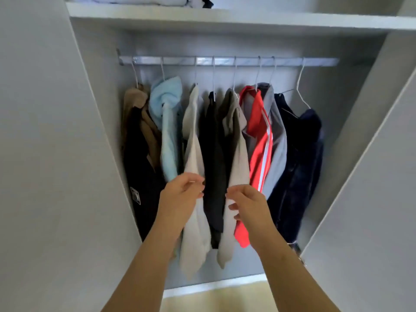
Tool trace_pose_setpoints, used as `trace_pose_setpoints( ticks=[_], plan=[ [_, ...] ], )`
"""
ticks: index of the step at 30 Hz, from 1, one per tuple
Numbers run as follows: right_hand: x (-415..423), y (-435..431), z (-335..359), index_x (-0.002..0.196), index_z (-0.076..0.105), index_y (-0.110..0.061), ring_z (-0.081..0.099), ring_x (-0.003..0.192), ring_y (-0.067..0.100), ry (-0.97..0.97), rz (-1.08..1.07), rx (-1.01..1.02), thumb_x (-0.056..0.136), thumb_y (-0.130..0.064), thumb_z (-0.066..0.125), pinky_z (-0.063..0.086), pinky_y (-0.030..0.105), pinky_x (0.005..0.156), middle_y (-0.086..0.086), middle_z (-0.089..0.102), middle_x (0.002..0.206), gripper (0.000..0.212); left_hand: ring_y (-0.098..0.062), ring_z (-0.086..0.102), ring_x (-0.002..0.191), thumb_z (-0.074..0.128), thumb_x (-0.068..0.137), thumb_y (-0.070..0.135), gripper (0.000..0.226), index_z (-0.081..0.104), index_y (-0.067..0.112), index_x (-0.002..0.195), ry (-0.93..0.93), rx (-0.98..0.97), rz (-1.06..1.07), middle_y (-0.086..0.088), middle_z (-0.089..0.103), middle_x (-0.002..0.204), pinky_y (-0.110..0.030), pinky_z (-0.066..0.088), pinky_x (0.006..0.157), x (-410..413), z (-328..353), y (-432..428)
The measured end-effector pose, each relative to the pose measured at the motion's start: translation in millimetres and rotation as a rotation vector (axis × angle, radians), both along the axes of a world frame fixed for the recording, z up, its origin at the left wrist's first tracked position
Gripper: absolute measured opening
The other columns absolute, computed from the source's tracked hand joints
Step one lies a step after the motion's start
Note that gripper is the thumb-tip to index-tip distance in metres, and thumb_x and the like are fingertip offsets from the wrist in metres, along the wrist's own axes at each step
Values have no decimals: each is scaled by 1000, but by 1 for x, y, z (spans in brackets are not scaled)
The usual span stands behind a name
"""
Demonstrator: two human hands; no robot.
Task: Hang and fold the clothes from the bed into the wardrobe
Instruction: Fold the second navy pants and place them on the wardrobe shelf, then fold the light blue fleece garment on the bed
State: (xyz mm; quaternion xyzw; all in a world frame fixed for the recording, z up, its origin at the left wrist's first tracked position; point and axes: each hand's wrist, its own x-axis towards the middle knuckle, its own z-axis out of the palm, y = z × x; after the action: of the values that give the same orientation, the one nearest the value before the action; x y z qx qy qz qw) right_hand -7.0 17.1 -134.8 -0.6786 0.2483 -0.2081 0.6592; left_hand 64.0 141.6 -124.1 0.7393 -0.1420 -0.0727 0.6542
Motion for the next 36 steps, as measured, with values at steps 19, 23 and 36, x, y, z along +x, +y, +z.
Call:
trace_pose_setpoints(
  ticks=[19,23,36],
  plan=[
    [-515,52,-101,78,59,-16,48,58,12,183,-1097,388,89,-4,48,34,20,49,-1,58,75,20,-15,64,70,55,90,17,13,64,21,81,199,443,-1136,-2,67,82,-26,44,66,-425,-87,-99],
    [-640,115,-112,78,61,-17,50,60,12,193,-1334,435,88,-8,49,37,21,52,-2,60,76,18,-14,59,64,54,91,15,11,62,16,84,195,501,-1374,-3,62,78,-22,41,58,-561,-96,-76],
    [-872,347,-155,78,58,-13,40,52,13,-26,-2133,715,86,-7,50,30,22,50,0,53,68,13,-10,55,62,47,94,10,21,59,18,80,0,729,-2159,0,61,74,-22,37,57,-894,-126,61]
  ],
)
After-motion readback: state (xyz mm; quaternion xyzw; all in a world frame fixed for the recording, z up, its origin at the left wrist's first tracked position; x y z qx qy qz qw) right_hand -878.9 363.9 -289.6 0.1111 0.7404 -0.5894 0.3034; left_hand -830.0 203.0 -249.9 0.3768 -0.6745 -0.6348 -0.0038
